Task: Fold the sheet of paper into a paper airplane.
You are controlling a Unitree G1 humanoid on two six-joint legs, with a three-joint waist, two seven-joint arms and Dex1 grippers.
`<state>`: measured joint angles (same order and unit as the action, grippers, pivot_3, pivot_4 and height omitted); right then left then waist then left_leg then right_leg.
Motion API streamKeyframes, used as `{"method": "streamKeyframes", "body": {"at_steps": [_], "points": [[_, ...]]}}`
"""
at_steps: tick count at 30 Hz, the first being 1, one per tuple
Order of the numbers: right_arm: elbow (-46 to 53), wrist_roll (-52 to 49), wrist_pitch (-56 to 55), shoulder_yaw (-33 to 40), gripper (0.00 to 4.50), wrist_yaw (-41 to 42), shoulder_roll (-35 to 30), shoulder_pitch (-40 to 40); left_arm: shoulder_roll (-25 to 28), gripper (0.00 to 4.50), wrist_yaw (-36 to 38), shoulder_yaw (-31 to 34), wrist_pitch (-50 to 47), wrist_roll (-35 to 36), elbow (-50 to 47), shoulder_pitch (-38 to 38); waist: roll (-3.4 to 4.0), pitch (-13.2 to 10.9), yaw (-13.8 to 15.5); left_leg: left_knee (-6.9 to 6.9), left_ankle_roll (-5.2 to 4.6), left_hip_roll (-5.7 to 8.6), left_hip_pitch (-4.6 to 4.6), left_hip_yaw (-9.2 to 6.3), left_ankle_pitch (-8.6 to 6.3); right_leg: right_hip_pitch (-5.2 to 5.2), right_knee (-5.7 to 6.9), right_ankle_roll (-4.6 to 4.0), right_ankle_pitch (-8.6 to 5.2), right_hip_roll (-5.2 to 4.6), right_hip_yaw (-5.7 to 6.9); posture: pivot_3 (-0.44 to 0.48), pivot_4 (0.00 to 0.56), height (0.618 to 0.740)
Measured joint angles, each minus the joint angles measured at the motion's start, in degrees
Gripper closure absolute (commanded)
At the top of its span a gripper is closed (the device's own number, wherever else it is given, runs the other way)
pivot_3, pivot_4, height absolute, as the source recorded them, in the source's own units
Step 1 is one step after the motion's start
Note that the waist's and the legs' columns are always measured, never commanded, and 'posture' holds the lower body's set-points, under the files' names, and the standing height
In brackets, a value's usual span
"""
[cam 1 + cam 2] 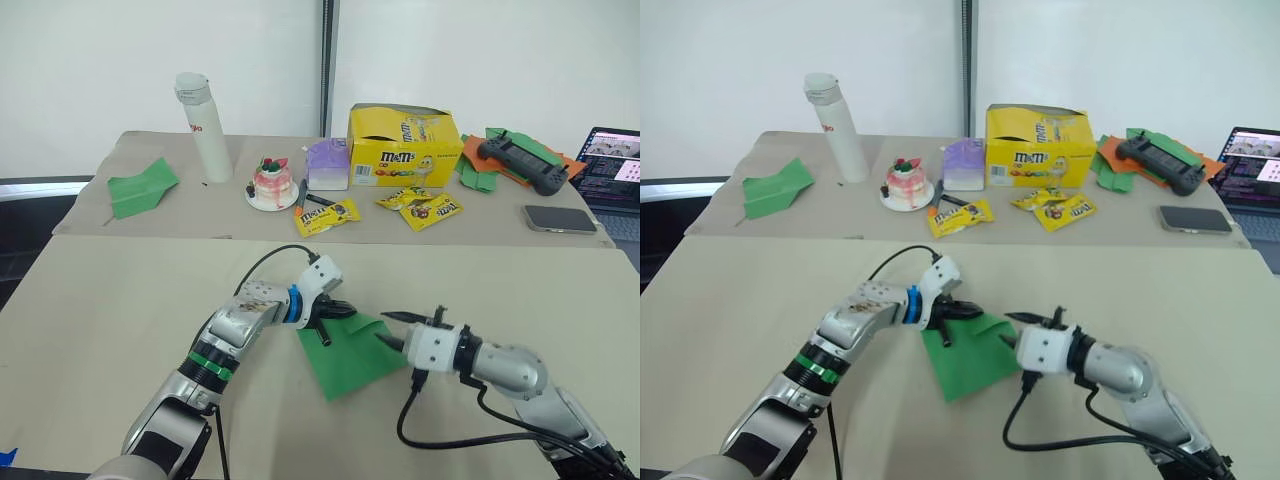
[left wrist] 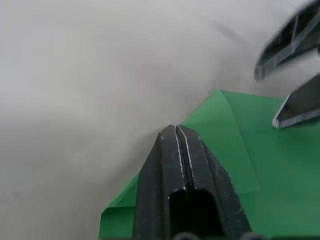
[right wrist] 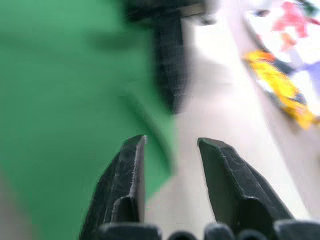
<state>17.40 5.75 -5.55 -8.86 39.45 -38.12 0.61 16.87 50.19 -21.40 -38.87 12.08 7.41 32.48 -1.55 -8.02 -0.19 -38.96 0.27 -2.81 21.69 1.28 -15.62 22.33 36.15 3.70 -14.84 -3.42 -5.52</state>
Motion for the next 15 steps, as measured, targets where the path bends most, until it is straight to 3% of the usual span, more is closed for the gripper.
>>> {"method": "streamKeyframes", "body": {"at_steps": [2,15], "points": [[-0.01,-1.37,2.5,0.39,4.46,-0.11,1.7,1.17,0.0,4.5,0.01,-0.01,0.0,-0.01,-0.21,-0.09,0.0,0.0,0.0,0.01,0.0,0.0,0.01,-0.01,0.0,0.01,-0.01,0.0,0.0,0.0,0.0,0.0,0.15,0.74],[-4.94,-0.56,13.45,-3.5,4.49,-2.24,9.11,3.23,0.62,4.5,0.63,1.07,-0.96,0.81,-0.46,-0.17,0.0,0.0,-0.27,0.01,0.0,0.0,0.07,-0.05,0.0,0.05,-0.03,0.01,-0.01,0.01,0.02,0.0,0.15,0.74]]}}
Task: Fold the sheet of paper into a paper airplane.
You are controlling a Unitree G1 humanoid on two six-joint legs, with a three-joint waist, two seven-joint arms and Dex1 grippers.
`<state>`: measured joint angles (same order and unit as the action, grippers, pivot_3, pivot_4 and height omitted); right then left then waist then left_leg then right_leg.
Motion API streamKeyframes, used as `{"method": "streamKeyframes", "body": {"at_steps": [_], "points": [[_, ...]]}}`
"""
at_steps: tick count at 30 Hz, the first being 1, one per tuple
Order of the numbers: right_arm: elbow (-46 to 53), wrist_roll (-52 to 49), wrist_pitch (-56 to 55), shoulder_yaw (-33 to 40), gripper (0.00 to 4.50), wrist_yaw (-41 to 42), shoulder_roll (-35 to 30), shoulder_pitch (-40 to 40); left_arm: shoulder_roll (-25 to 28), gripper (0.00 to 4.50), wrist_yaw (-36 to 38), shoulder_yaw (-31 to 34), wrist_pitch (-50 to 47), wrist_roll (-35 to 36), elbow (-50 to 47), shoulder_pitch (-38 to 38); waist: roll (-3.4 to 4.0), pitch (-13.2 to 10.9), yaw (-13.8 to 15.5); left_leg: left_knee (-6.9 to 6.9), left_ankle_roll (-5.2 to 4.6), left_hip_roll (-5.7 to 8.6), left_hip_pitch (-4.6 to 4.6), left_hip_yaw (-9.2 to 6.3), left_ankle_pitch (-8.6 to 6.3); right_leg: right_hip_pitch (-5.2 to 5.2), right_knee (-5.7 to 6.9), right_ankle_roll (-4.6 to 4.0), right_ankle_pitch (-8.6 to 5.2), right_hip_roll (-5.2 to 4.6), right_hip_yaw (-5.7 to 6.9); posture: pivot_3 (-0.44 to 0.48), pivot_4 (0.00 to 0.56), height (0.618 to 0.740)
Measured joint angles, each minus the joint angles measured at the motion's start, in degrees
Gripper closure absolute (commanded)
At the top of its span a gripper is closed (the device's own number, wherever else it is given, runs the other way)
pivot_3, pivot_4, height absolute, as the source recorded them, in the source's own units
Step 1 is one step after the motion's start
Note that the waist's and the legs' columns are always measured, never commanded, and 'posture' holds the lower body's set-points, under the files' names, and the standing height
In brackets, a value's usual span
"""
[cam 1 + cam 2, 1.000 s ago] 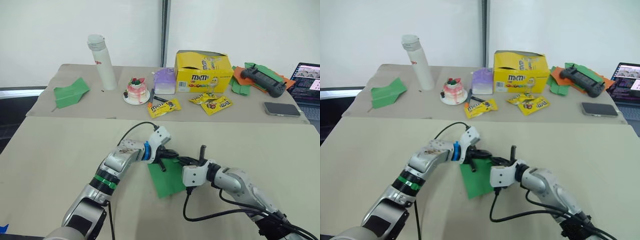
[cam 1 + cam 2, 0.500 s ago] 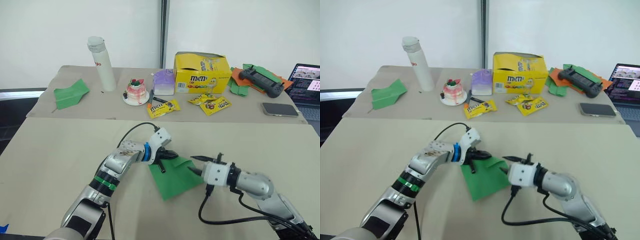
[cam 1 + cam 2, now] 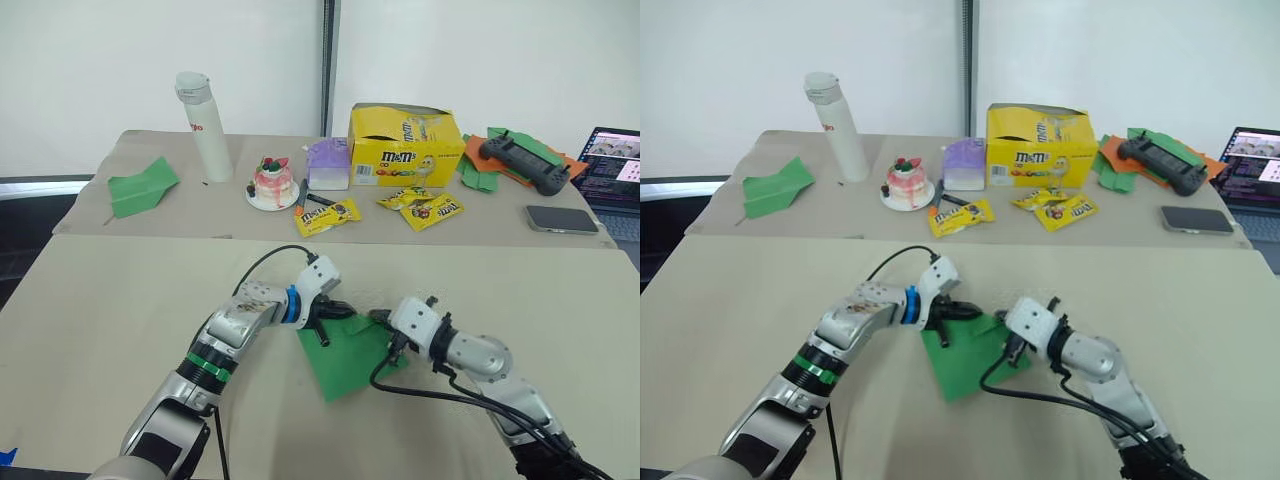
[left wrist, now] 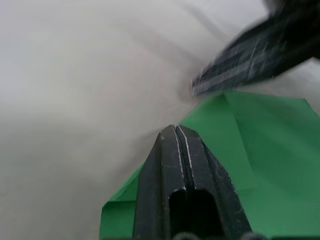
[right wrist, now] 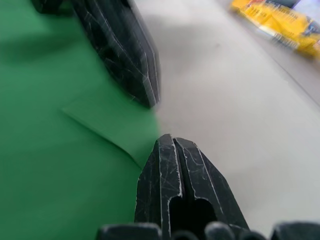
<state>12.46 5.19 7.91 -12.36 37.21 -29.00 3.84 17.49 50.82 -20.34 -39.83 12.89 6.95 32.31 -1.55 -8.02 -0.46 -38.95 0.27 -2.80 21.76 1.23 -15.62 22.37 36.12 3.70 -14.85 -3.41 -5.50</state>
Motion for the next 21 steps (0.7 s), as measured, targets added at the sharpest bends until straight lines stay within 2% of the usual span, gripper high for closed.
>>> {"method": "streamKeyframes", "body": {"at_steps": [11,21], "points": [[0.68,1.07,0.05,-1.17,4.49,0.19,-0.2,-0.44,-1.79,4.5,-0.59,3.36,-1.74,2.08,0.09,1.5,0.0,0.0,-0.23,0.01,0.0,0.0,0.02,-0.03,0.0,0.0,-0.01,0.02,-0.01,0.0,0.01,0.0,0.15,0.74],[1.21,2.02,-2.19,-2.43,4.49,0.32,-1.48,-0.86,-1.37,4.5,-0.58,-0.31,-0.71,0.07,0.18,0.32,0.0,0.0,-0.34,0.04,0.0,0.0,0.0,-0.03,0.0,0.01,-0.01,0.03,-0.02,0.01,0.01,0.0,0.15,0.74]]}}
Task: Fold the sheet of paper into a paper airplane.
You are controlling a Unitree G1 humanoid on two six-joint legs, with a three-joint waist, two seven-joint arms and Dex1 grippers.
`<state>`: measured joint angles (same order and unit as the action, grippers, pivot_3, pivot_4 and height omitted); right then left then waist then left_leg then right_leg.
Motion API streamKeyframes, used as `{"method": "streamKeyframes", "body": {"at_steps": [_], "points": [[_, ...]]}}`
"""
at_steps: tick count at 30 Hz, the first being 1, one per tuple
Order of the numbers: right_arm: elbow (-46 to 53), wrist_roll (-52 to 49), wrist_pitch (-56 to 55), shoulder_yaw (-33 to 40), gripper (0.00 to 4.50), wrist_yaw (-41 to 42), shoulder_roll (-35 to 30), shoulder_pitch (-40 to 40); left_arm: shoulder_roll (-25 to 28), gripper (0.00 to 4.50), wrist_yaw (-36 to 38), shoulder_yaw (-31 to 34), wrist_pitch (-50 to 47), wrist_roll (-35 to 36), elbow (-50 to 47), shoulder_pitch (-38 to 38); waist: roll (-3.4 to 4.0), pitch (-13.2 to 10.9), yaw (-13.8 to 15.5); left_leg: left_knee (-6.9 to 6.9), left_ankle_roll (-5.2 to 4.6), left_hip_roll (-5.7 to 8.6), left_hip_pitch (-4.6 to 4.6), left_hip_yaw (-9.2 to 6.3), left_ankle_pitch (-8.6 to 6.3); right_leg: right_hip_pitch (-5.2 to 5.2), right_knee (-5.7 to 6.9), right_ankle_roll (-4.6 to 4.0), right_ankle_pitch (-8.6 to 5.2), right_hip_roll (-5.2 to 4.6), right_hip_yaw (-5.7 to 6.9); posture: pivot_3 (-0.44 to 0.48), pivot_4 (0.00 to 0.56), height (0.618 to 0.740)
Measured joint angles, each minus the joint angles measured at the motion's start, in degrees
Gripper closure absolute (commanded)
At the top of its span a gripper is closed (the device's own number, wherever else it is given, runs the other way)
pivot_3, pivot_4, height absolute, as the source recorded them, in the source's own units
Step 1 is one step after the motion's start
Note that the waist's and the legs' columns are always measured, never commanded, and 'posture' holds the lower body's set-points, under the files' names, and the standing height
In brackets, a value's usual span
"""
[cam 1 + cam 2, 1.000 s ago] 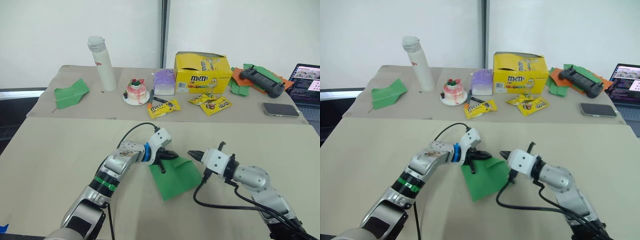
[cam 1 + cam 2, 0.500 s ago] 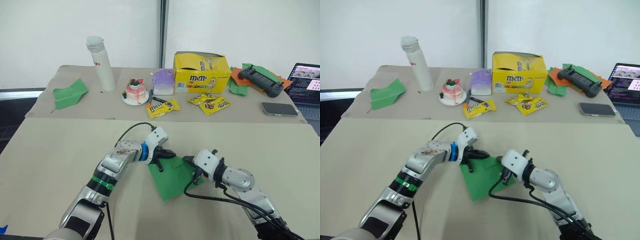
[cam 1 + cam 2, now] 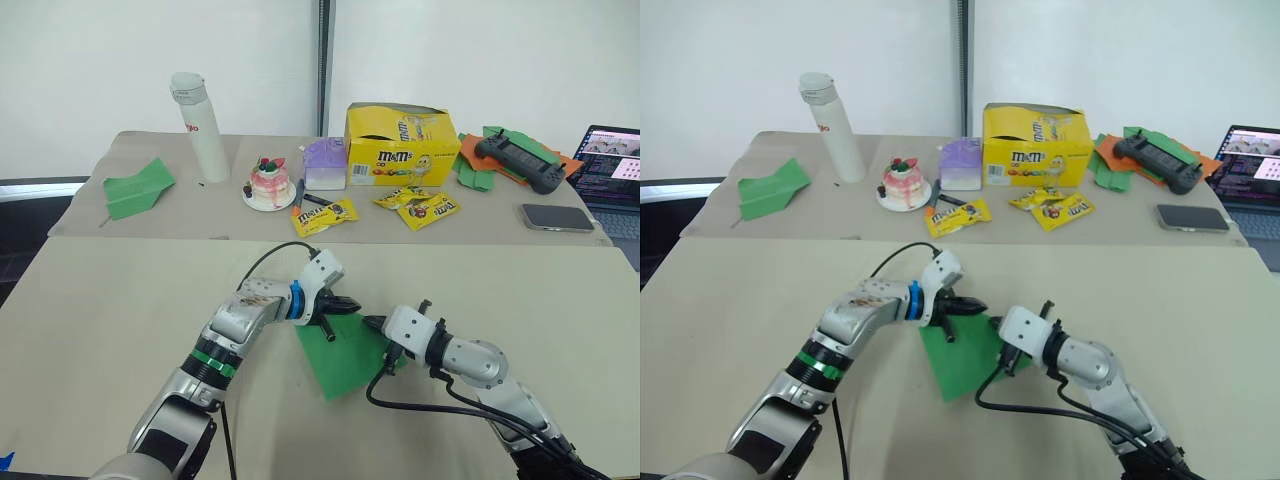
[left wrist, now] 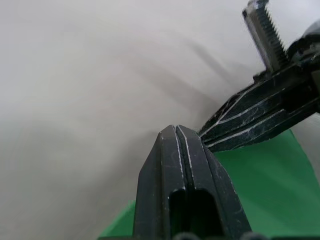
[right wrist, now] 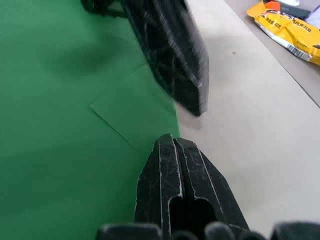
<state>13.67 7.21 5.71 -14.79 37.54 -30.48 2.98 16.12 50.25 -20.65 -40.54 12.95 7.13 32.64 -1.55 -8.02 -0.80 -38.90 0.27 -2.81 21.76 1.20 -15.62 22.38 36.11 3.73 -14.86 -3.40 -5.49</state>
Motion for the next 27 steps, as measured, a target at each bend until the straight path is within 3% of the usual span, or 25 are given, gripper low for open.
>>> {"method": "streamKeyframes", "body": {"at_steps": [14,27], "points": [[0.99,-5.84,7.39,4.24,4.49,2.92,-0.48,2.82,0.07,4.5,-0.04,-0.19,3.35,-0.13,-0.54,-2.7,0.0,0.0,0.11,-0.01,0.0,0.01,-0.01,-0.01,0.0,-0.03,-0.01,0.0,0.0,0.0,0.0,0.0,0.15,0.74],[-3.37,-6.51,11.85,2.24,4.49,0.78,6.25,6.34,0.11,4.5,-0.6,0.06,3.02,-0.1,-2.21,-4.05,0.01,0.0,0.13,0.0,0.0,0.0,0.02,-0.03,0.0,-0.02,-0.01,0.0,0.0,0.0,0.0,0.0,0.15,0.74]]}}
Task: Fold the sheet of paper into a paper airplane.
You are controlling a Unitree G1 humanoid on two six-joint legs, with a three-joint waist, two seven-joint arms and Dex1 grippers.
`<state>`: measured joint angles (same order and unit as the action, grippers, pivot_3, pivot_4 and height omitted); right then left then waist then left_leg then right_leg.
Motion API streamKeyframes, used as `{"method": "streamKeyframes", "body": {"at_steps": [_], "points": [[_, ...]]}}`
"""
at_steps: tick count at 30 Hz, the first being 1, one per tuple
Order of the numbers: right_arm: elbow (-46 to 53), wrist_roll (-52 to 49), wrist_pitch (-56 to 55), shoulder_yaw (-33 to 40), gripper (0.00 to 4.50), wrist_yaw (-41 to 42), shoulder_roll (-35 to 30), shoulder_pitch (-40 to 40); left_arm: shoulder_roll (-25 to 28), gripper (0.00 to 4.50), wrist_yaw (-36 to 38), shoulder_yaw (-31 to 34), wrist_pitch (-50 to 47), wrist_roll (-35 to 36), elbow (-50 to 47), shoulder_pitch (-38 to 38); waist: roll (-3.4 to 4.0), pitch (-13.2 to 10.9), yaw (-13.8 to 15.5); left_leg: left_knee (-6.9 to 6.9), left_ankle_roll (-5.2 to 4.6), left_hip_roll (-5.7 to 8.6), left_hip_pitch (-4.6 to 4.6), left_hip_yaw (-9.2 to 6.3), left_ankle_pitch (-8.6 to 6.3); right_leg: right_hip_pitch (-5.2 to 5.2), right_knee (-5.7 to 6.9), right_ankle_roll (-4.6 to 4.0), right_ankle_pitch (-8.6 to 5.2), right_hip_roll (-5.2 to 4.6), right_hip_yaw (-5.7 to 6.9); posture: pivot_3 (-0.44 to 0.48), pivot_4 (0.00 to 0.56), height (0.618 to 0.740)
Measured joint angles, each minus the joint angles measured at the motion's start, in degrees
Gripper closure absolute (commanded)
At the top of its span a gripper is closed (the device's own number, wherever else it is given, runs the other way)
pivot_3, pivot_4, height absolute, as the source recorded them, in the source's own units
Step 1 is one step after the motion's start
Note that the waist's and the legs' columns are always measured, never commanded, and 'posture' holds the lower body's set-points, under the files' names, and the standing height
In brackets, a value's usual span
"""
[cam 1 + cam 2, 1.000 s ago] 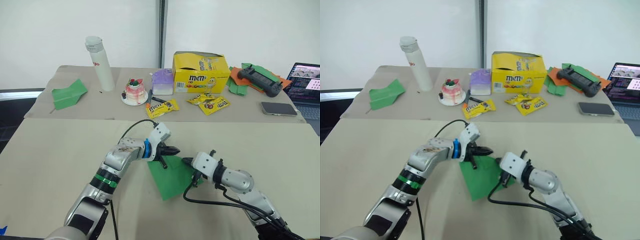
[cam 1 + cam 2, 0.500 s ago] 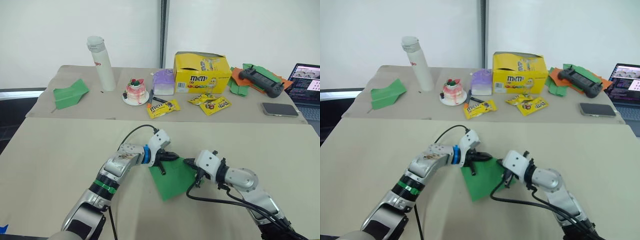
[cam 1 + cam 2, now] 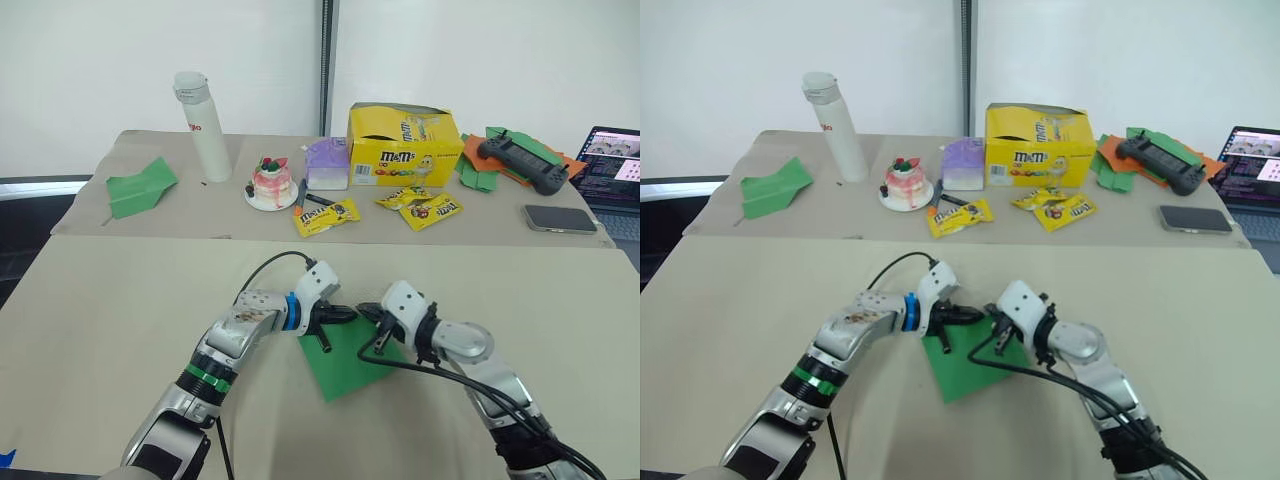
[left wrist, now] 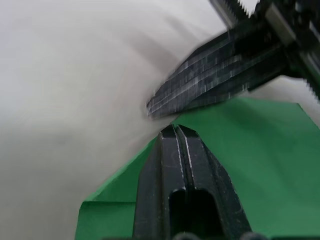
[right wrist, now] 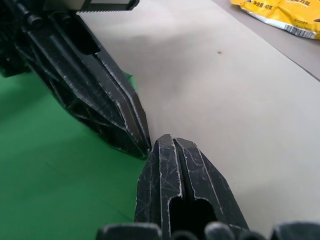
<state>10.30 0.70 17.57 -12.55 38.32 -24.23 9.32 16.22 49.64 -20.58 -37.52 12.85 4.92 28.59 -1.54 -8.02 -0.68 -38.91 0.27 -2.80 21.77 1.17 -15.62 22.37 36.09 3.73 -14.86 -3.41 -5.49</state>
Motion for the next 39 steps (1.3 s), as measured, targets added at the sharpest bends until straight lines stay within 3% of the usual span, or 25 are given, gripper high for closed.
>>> {"method": "streamKeyframes", "body": {"at_steps": [15,22,29,39], "points": [[6.83,-8.54,2.5,8.87,4.49,-1.4,-1.84,-12.47,-0.02,4.5,0.6,-0.03,0.04,0.03,0.45,0.08,0.0,0.07,0.24,0.0,0.0,0.02,-0.03,-0.04,0.0,-0.09,-0.03,0.03,-0.02,0.0,-0.01,0.0,0.15,0.74],[6.83,-16.65,7.03,14.66,4.49,-3.08,2.25,-10.17,-0.03,4.5,1.2,0.15,0.11,0.03,1.1,0.45,0.0,0.07,-0.01,0.0,0.0,0.03,-0.02,-0.1,0.0,-0.07,0.0,0.03,-0.02,0.0,-0.01,0.0,0.15,0.74],[6.07,-12.71,7.99,5.75,4.49,-3.22,1.4,-8.03,-0.28,4.5,1.13,0.71,-0.07,0.58,1.28,0.61,0.01,0.07,-0.01,0.01,0.0,0.04,0.12,-0.15,0.0,0.0,-0.04,0.06,-0.05,0.0,0.01,0.0,0.15,0.74],[6.38,-10.14,7.96,2.8,4.49,-4.8,0.96,-7.2,-0.6,4.5,-2.22,5.61,-2.83,3.06,0.73,-1.33,-0.01,0.11,-0.25,0.04,0.0,0.04,-0.03,-0.21,0.0,-0.07,0.01,0.05,-0.05,0.04,0.01,0.0,0.15,0.74]]}}
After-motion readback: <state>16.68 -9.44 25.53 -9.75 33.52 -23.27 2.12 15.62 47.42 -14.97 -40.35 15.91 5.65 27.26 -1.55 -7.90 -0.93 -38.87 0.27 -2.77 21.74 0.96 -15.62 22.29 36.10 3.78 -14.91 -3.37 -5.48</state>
